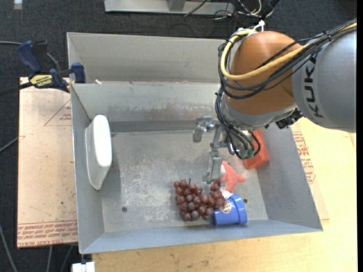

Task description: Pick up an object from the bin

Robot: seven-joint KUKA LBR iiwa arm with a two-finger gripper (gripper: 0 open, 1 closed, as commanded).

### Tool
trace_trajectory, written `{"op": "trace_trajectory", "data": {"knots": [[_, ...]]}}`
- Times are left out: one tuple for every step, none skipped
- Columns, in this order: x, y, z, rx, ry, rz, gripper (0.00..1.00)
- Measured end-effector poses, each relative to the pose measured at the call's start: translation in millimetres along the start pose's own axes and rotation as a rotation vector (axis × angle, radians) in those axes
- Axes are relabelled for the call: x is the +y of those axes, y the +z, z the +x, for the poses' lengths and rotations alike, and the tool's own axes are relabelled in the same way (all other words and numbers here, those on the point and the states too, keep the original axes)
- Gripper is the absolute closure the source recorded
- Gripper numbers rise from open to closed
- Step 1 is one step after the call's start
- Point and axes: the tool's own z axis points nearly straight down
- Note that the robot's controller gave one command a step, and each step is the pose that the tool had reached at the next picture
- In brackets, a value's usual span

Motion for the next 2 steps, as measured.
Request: {"op": "trace_trajectory", "data": {"knots": [[0.0, 0.0, 0.0, 0.000, 0.000, 0.000, 0.00], [-11.9, 37.7, 20.1, -0.005, -0.093, 0.000, 0.00]]}}
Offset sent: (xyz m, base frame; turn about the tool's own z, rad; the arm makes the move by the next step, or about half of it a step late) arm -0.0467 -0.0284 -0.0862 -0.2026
